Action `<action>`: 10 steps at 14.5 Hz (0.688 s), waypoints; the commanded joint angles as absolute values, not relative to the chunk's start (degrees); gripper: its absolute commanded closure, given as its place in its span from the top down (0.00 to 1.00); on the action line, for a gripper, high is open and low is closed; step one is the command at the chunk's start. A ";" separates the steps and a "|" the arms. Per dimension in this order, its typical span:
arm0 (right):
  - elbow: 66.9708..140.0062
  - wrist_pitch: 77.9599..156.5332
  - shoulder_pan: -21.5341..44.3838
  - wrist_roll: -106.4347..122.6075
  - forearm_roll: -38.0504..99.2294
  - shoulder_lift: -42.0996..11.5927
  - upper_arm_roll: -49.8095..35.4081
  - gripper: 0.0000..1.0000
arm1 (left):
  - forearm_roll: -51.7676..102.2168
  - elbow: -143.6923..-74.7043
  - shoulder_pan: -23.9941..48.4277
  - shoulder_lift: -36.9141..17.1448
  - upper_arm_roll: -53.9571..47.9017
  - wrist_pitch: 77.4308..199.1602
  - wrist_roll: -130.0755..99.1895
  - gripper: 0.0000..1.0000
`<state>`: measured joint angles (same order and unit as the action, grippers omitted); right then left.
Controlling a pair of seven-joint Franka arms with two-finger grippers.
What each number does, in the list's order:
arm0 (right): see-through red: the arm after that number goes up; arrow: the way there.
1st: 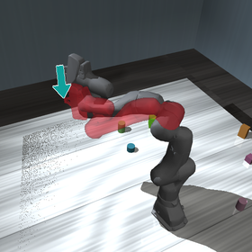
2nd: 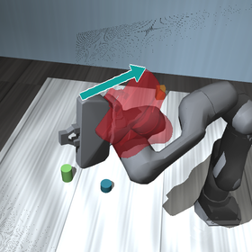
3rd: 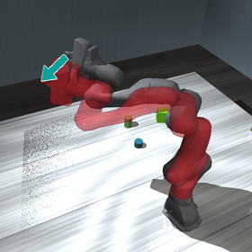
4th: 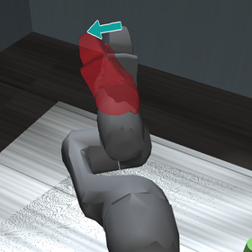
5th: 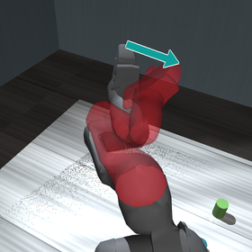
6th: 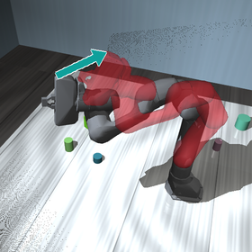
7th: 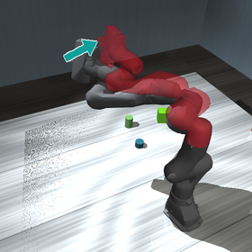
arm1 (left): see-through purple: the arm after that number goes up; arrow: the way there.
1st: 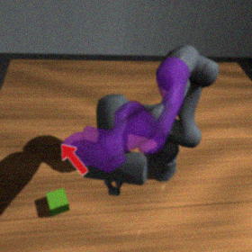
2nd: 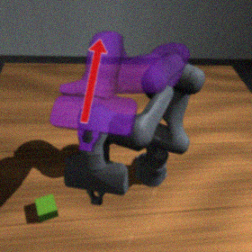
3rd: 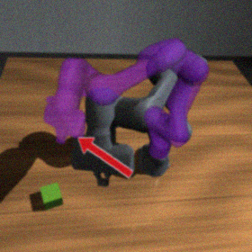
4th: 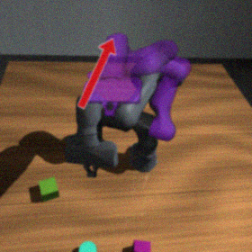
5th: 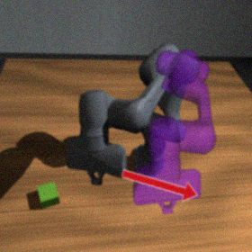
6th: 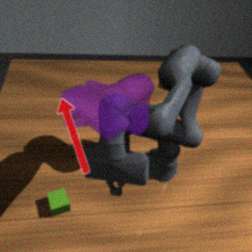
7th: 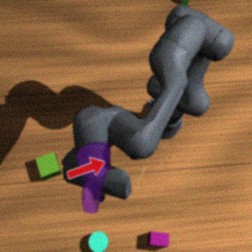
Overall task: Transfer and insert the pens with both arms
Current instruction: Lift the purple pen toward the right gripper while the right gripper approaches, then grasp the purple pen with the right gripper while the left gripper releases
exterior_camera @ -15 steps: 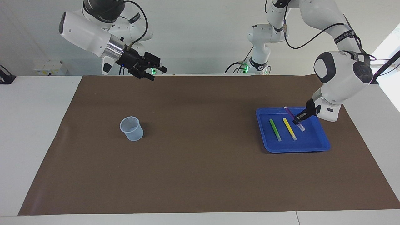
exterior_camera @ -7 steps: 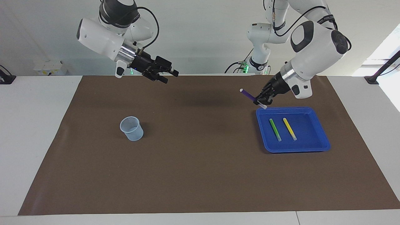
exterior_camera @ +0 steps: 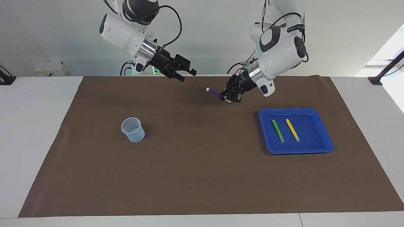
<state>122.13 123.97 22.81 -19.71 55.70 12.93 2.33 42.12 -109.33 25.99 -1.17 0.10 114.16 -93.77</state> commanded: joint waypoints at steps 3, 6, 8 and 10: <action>122.87 128.58 22.59 -19.08 57.04 10.64 -0.70 1.00 | 45.70 -113.38 28.03 2.37 1.05 117.24 -99.04 0.00; 122.52 132.79 22.50 -19.51 57.04 9.32 -4.12 1.00 | 46.32 -113.38 30.40 2.46 1.05 119.17 -100.98 0.00; 121.21 132.98 22.50 -19.60 57.04 8.09 -4.22 1.00 | 46.32 -113.64 31.11 2.46 1.05 121.19 -102.30 0.00; 120.41 132.89 22.50 -19.69 57.04 7.65 -4.22 0.96 | 46.41 -113.73 31.46 2.46 1.05 121.38 -102.39 0.00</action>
